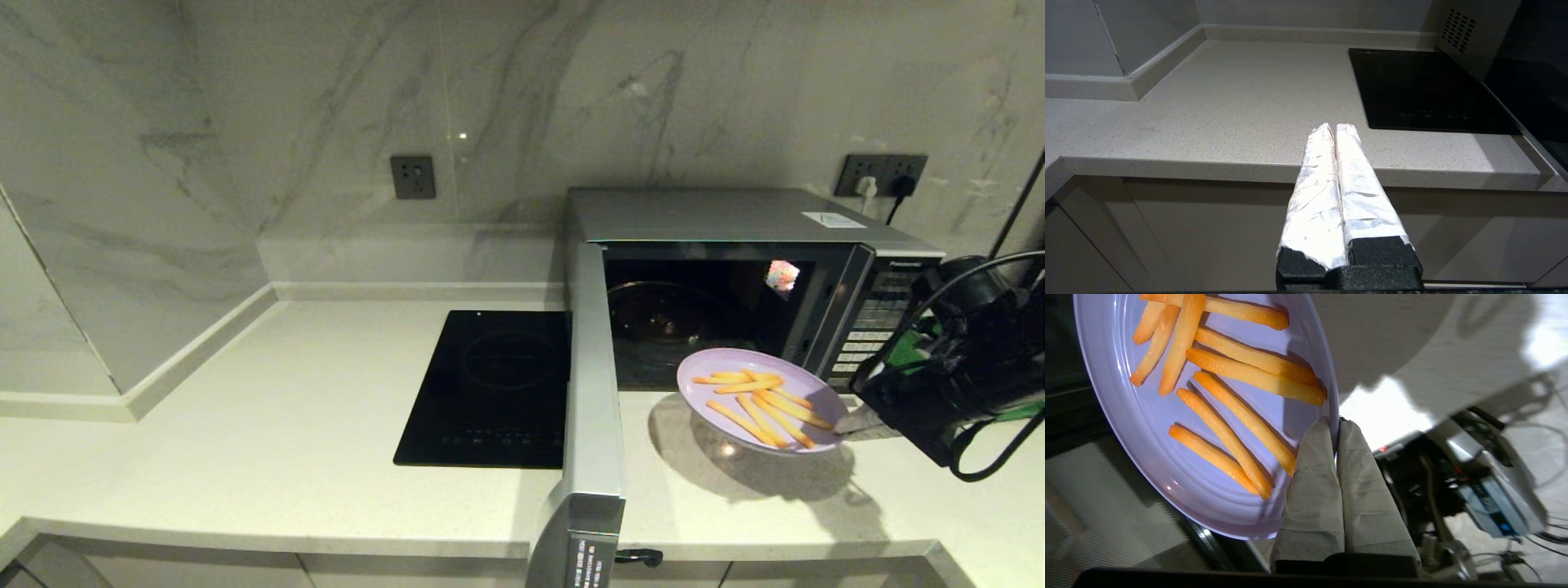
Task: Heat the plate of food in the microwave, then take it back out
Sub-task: Put the plate in the microwave oven
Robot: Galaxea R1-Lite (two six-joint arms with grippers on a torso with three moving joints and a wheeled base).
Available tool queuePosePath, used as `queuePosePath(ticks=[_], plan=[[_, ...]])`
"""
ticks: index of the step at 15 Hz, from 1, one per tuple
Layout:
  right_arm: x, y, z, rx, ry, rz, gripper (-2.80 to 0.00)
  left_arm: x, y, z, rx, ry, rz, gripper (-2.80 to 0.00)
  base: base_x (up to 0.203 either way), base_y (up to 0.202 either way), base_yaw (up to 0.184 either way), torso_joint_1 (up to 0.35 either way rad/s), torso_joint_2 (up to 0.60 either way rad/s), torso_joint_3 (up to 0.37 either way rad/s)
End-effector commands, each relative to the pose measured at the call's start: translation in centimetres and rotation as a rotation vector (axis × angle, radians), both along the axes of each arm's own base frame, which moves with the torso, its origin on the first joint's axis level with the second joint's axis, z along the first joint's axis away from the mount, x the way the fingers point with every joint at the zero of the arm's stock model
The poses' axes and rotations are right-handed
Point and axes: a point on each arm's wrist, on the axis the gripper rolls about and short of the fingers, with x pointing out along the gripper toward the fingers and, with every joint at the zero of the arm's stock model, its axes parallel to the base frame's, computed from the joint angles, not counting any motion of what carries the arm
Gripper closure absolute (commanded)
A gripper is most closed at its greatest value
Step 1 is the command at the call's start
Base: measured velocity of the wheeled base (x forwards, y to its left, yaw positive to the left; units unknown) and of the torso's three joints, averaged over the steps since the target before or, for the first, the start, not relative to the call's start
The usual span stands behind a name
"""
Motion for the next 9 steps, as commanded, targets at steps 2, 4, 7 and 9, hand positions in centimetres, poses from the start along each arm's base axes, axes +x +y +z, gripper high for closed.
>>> queuePosePath(ticks=[2,4,7,9], plan=[[3.2,2.0,-0.8,0.037,-0.027,-0.009,0.0,0.0,0.0,0.0,0.0,-0.001,0.001,0.0,0.0,0.0,0.0,0.0,0.0,0.0],[5.2,2.9,-1.0,0.045,-0.087,-0.04,0.0,0.0,0.0,0.0,0.0,-0.002,0.001,0.0,0.0,0.0,0.0,0.0,0.0,0.0],[7.6,4.4,-1.4,0.056,-0.115,-0.055,0.0,0.0,0.0,0.0,0.0,-0.002,0.001,0.0,0.0,0.0,0.0,0.0,0.0,0.0],[9.0,5.1,-2.0,0.062,-0.121,-0.048,0.0,0.0,0.0,0.0,0.0,-0.001,0.001,0.0,0.0,0.0,0.0,0.0,0.0,0.0]])
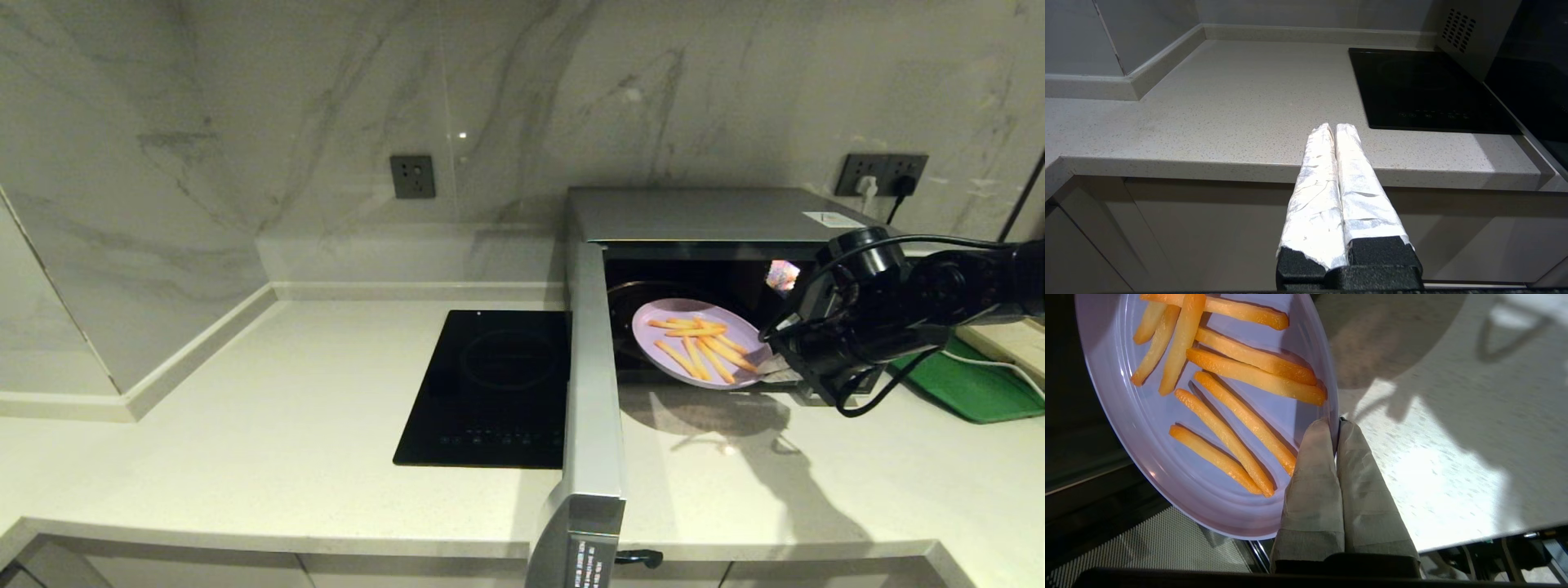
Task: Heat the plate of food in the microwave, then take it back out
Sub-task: Put the plate in the microwave oven
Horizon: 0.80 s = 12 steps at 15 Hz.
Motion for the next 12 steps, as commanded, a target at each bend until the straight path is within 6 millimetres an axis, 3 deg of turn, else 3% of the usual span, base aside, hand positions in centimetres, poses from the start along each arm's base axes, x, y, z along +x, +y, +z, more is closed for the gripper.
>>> queuePosePath(ticks=[1,6,12], plan=[[2.1,0.6,-1.6,0.012,0.015,-0.002,0.0,0.0,0.0,0.0,0.0,-0.001,0.001,0.0,0.0,0.0,0.0,0.0,0.0,0.0],[4.7,1.1,-3.3,0.007,-0.053,-0.03,0.0,0.0,0.0,0.0,0.0,-0.002,0.001,0.0,0.0,0.0,0.0,0.0,0.0,0.0],[6.0,1.1,-4.4,0.008,-0.112,-0.046,0.0,0.0,0.0,0.0,0.0,-0.001,0.001,0.0,0.0,0.0,0.0,0.0,0.0,0.0]])
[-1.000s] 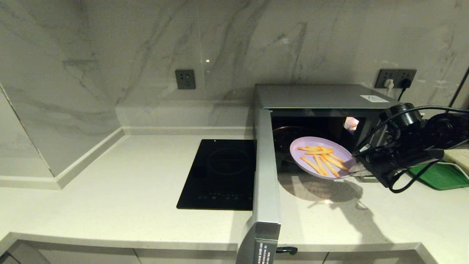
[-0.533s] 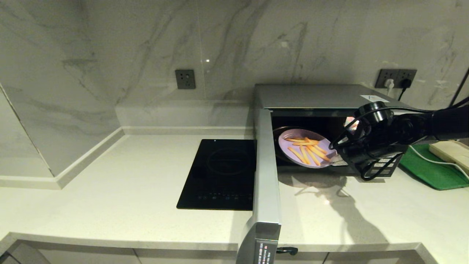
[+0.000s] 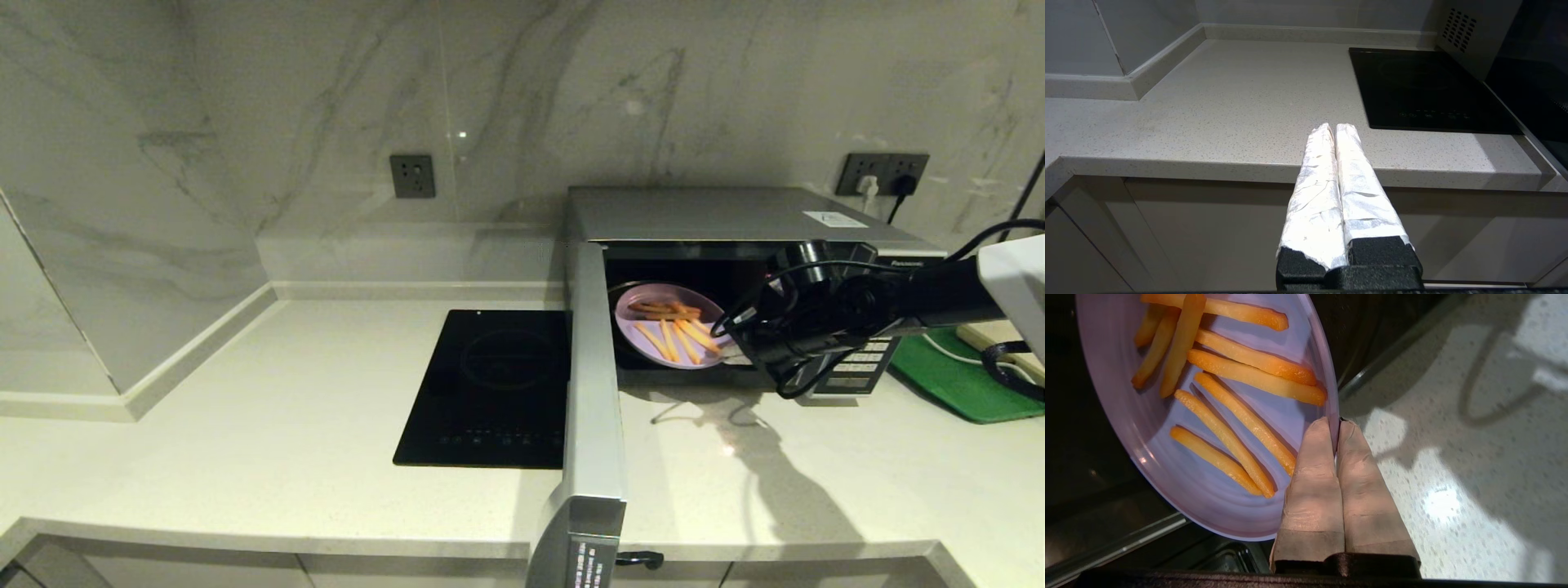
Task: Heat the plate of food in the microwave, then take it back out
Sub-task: Put the plate in the microwave oven
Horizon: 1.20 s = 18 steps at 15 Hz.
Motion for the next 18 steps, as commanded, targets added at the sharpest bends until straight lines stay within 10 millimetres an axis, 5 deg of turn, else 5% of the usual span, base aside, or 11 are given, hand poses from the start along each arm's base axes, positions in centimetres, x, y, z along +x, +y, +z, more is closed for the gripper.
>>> queuePosePath(ticks=[1,18], plan=[[0.5,0.0,-0.7,0.006,-0.012,-0.003,0.0,0.0,0.0,0.0,-0.001,-0.001,0.001,0.0,0.0,0.0,0.0,0.0,0.0,0.0],[3.7,1.2,-2.2,-0.005,-0.103,0.002,0.0,0.0,0.0,0.0,-0.001,-0.001,0.001,0.0,0.0,0.0,0.0,0.0,0.0,0.0]])
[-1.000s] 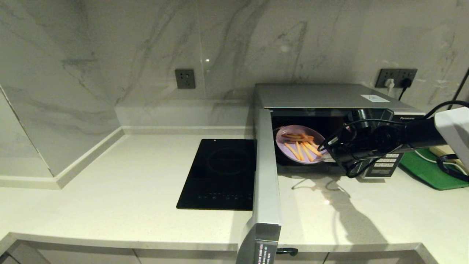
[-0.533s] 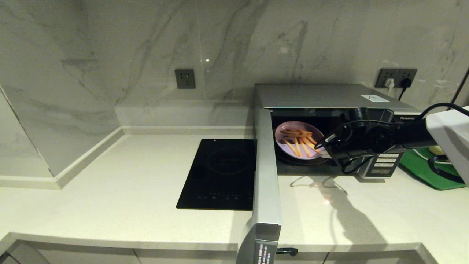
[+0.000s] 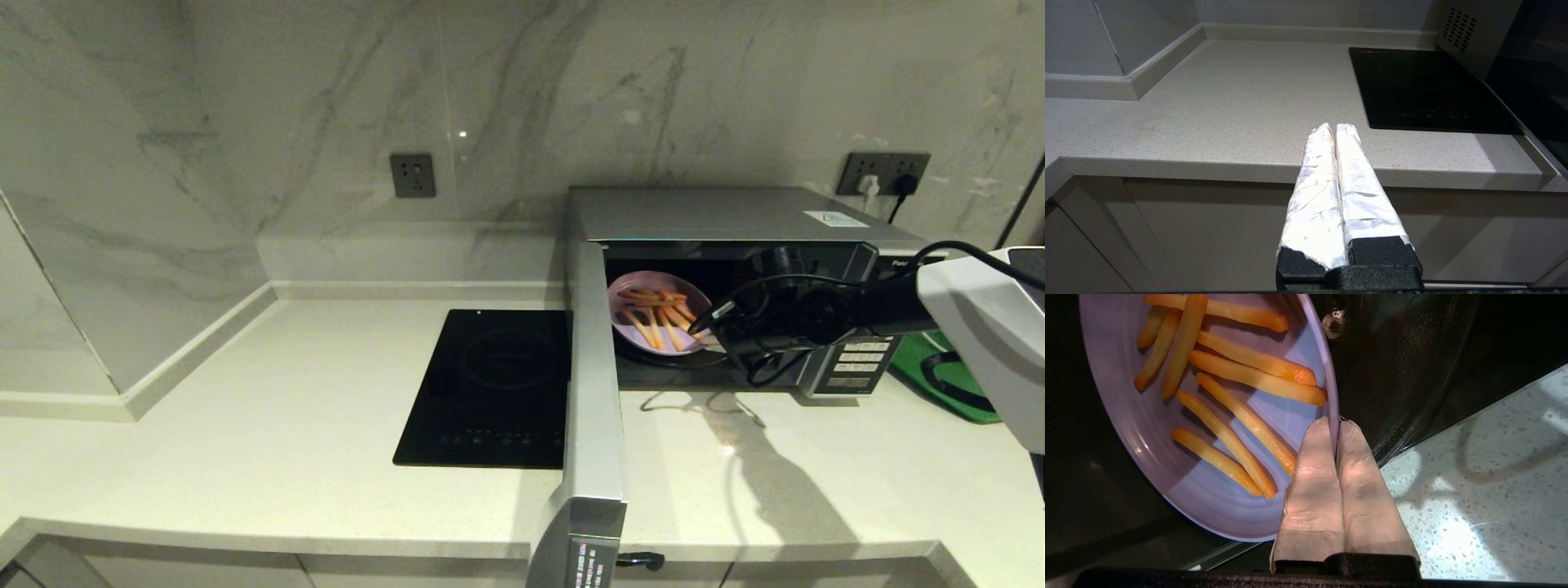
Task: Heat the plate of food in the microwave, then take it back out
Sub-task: Put the plate in the microwave oven
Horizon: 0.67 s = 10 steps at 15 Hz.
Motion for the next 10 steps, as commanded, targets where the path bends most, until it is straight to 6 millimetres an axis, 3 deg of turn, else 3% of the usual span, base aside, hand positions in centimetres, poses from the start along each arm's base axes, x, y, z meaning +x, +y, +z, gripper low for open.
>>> queuePosePath(ticks=[1,10], plan=[[0.13,0.02,-0.3,0.004,0.006,-0.003,0.0,0.0,0.0,0.0,-0.001,0.0,0.001,0.0,0.0,0.0,0.0,0.0,0.0,0.0],[0.16,0.09,-0.52,0.004,0.01,-0.001,0.0,-0.01,0.0,0.0,-0.001,-0.001,0.0,0.0,0.0,0.0,0.0,0.0,0.0,0.0]])
